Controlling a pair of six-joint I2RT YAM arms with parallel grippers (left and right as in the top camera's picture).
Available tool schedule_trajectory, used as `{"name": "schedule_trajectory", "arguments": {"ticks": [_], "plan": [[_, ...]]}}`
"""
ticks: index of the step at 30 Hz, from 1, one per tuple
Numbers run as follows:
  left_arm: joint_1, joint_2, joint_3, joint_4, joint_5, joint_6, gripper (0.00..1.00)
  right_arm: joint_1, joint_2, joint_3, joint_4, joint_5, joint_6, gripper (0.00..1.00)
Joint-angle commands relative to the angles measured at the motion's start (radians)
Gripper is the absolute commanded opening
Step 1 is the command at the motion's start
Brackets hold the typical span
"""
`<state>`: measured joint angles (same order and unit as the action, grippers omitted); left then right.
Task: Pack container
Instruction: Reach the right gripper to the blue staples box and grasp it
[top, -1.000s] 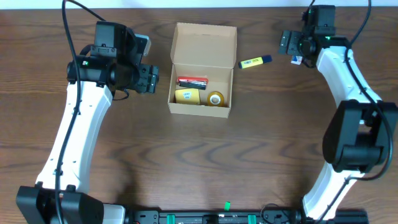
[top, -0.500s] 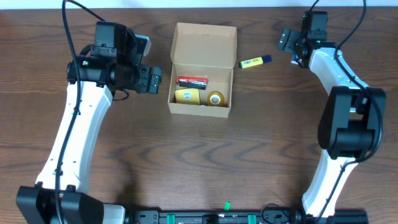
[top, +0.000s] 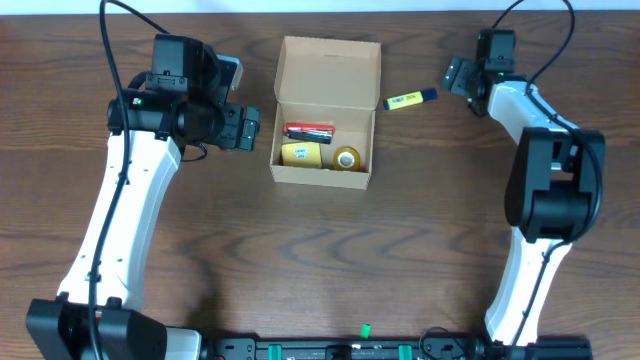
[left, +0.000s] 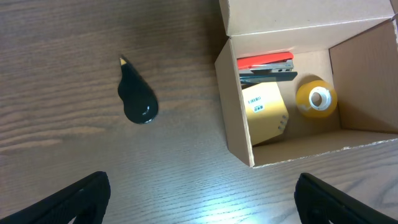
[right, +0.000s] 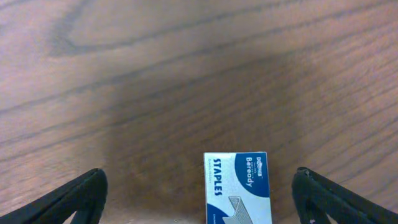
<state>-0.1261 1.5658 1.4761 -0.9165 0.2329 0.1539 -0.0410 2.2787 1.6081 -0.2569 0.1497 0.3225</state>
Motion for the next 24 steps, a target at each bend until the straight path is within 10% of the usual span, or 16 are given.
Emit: {"name": "schedule_trajectory", "arguments": {"ticks": [1,24], "plan": [[0.002,0.011,0.012,-0.004,0.004,-0.001,0.95,-0.006,0.017,0.009,0.002,0.028,0.037,0.92],[0.002,0.011,0.012,-0.003,0.004,-0.001,0.95,-0.007,0.045,0.008,-0.066,0.031,0.066,0.41]]}}
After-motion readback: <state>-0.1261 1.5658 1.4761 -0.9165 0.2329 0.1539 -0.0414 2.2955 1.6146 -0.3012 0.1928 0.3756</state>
